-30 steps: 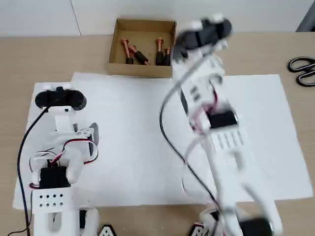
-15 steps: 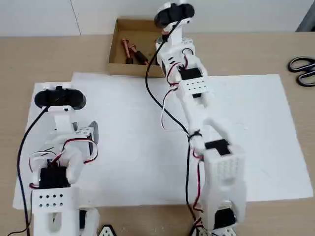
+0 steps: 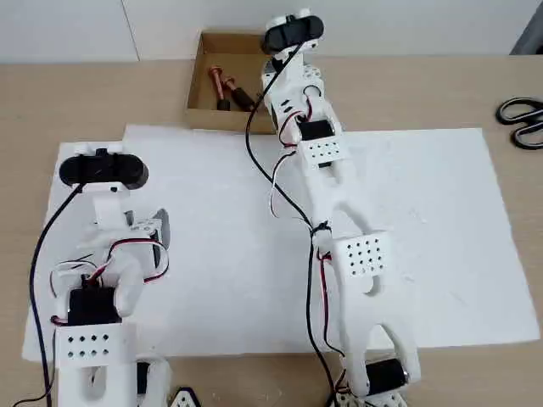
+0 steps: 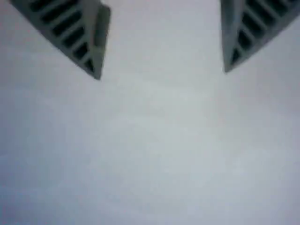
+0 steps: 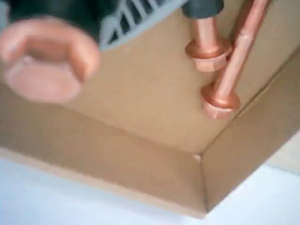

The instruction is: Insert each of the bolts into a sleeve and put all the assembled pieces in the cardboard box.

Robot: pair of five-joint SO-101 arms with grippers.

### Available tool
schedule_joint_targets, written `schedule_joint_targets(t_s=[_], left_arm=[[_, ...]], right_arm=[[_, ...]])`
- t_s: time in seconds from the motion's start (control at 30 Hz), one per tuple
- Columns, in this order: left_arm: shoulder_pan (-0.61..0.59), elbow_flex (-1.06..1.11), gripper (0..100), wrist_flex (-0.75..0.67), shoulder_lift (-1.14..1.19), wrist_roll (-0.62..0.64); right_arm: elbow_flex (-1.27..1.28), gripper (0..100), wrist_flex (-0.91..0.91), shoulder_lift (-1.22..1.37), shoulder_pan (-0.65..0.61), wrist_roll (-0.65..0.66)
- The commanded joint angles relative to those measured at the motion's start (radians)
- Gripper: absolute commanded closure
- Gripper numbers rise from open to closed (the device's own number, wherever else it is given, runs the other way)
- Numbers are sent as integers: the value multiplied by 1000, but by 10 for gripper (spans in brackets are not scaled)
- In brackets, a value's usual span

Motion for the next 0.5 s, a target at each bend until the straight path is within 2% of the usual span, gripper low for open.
schedule_joint_targets(t_s=[0.0, 0.4, 0.47], left_arm=[[-2, -5, 840, -20, -15, -2], [-2, 35, 840, -23, -15, -2], [-2, 35, 840, -23, -15, -2]], right_arm=[[-153, 995, -22, 30, -28, 8], [-255, 989, -21, 171, -35, 9], [-253, 958, -19, 174, -35, 9]])
